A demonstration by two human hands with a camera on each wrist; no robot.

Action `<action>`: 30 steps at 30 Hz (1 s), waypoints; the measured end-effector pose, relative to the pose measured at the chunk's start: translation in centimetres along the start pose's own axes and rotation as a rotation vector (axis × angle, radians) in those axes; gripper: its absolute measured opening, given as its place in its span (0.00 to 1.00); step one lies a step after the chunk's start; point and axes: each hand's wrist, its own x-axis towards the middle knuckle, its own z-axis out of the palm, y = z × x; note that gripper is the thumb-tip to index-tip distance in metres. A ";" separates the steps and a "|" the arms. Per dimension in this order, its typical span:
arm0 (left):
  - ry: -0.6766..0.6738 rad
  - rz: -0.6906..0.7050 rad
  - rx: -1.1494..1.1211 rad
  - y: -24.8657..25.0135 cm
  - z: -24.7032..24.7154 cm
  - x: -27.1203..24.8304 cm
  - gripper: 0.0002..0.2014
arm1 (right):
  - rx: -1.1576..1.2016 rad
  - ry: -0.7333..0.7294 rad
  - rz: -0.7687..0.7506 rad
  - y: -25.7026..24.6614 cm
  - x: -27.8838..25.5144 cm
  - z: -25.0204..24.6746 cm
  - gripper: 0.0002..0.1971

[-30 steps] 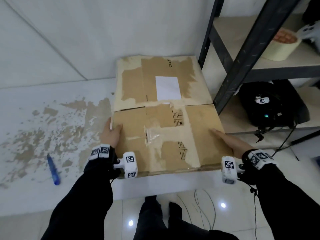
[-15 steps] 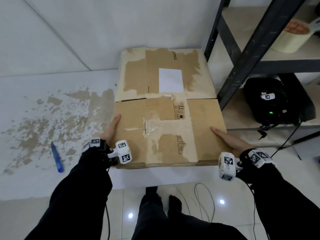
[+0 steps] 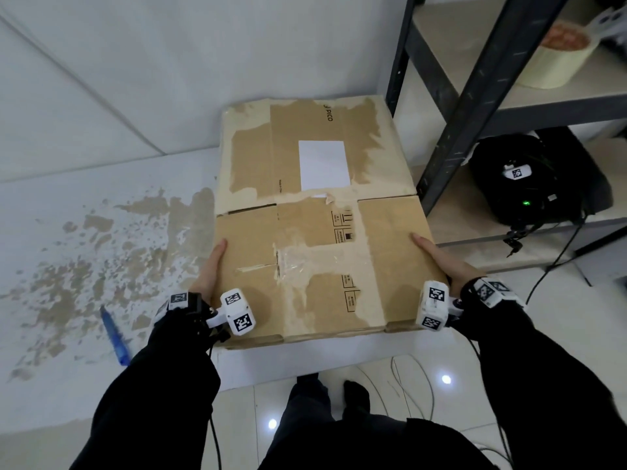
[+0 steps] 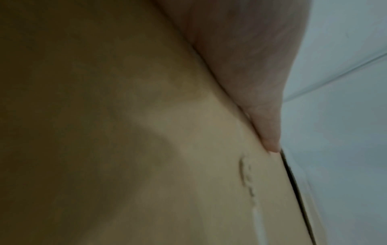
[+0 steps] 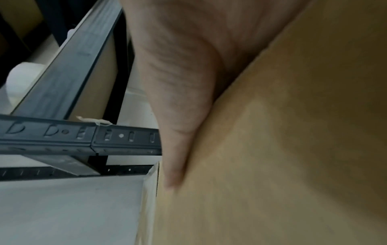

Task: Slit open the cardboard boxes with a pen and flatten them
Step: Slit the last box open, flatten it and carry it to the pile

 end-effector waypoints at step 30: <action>-0.075 -0.247 0.203 2.4 -3.5 2.9 0.48 | -0.061 0.095 0.025 -3.5 2.7 -0.6 0.26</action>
